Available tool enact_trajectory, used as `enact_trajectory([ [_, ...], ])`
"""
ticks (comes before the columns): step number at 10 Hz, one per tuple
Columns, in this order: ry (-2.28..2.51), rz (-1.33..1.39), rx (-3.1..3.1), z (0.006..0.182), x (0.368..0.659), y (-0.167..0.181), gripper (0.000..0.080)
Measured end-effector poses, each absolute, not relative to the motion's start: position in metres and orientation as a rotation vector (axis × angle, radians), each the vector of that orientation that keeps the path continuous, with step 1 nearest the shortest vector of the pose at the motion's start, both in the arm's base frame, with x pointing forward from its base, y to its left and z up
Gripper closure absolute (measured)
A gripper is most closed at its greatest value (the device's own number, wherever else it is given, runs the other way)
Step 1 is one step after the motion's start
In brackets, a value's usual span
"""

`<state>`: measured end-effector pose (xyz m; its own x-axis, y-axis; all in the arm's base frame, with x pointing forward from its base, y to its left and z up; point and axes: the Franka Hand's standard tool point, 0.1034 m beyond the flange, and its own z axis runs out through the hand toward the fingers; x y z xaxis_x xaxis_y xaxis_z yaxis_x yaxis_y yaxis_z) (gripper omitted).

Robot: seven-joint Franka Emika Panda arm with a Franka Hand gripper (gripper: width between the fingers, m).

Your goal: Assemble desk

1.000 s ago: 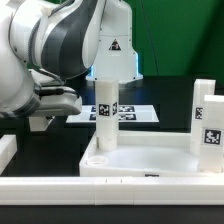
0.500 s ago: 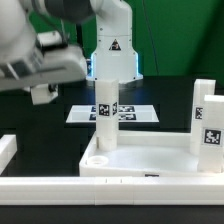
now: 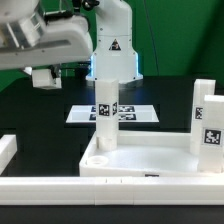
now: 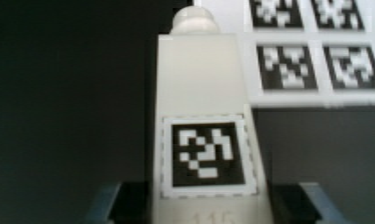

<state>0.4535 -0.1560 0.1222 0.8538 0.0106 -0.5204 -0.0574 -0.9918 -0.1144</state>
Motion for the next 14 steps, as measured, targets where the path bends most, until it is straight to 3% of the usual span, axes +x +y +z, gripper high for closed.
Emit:
enact_trajectory([
  [2, -0.026, 0.632, -2.955, 0.172, 0.494, -0.151, 0.0509],
  [3, -0.058, 0.507, -2.993, 0.188, 0.510, -0.163, 0.0509],
  [7, -0.015, 0.118, -3.086, 0.181, 0.529, -0.160, 0.0509],
  [9, 0.061, -0.096, -3.052, 0.199, 0.568, -0.149, 0.0509],
  [12, 0.222, -0.393, -3.023, 0.219, 0.593, -0.104, 0.0509],
  [14, 0.220, -0.520, -3.046, 0.208, 0.582, -0.104, 0.0509],
])
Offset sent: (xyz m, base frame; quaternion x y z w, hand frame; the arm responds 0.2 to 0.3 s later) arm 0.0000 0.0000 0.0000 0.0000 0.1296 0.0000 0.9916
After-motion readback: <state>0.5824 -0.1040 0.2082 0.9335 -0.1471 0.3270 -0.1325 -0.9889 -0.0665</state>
